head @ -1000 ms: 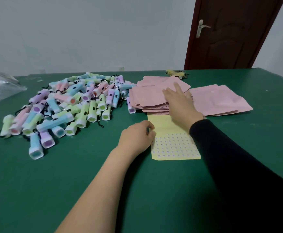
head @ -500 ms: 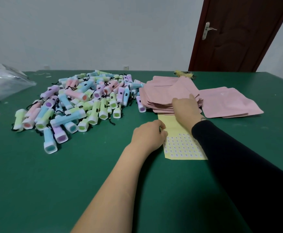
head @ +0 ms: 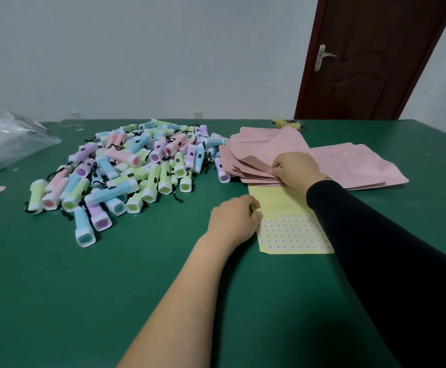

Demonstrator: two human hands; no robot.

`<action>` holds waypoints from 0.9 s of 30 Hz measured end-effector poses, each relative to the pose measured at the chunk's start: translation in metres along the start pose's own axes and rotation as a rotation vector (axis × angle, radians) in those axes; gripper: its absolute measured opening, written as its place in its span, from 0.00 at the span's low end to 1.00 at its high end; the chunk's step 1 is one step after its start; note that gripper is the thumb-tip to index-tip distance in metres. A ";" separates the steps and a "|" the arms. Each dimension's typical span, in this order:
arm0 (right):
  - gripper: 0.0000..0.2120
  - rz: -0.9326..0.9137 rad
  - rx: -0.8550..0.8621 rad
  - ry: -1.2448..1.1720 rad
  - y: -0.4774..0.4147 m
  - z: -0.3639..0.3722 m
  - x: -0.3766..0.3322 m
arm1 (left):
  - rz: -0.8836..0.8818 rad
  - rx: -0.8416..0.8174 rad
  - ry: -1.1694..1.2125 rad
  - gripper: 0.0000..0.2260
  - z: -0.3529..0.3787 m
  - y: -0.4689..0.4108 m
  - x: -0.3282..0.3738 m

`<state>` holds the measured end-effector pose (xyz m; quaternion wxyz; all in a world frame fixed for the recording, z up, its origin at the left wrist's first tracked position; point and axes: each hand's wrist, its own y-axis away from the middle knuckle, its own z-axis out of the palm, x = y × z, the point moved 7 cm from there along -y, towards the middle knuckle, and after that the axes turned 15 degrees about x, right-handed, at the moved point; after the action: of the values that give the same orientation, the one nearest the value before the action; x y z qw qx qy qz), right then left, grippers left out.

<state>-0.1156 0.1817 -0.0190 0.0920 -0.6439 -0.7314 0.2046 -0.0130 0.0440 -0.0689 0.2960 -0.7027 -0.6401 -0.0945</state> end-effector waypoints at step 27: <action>0.07 0.514 -0.240 -1.805 0.072 -0.001 -0.044 | -0.541 0.657 1.118 0.08 -0.062 -0.012 -0.051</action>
<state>-0.0437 0.1446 -0.0422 -0.6233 -0.3892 -0.3782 0.5630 -0.0181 -0.0325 -0.0417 0.7438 -0.2391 -0.5395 -0.3138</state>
